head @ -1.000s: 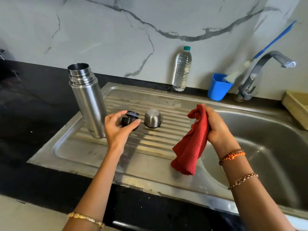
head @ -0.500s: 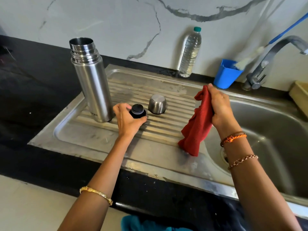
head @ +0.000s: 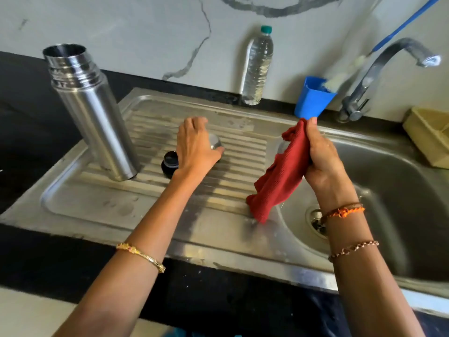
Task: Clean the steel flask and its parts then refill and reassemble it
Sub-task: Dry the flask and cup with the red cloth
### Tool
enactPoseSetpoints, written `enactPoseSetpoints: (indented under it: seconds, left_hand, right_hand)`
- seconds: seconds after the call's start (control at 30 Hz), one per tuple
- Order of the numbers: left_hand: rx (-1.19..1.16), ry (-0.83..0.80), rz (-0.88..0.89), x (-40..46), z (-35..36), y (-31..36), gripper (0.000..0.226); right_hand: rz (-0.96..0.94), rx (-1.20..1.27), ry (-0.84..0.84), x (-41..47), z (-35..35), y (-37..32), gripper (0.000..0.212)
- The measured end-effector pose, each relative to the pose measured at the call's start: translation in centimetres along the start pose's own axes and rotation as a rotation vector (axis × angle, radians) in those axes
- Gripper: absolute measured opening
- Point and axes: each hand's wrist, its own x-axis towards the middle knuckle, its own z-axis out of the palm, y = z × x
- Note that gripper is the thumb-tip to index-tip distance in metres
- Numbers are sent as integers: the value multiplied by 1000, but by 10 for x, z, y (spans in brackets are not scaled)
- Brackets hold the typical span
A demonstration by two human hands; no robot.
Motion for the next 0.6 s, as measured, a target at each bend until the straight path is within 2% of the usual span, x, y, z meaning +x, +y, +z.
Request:
enactPoseSetpoints:
  seconds: [0.1, 0.17, 0.3, 0.43, 0.6]
  left_hand:
    - [148, -243, -97, 10, 17, -5, 78]
    - [201, -301, -160, 11, 27, -5, 80]
    - [205, -246, -189, 19, 39, 6, 77]
    - [71, -200, -249, 24, 42, 12, 81]
    - [-284, -59, -144, 13, 28, 45, 81]
  right_hand:
    - [63, -50, 25, -4, -6, 9, 47]
    - [117, -38, 52, -6, -10, 13, 43]
    - [74, 32, 75, -4, -25, 7, 31]
    - [-4, 24, 125, 4, -36, 10, 54]
    - [21, 95, 45, -8, -46, -8, 22]
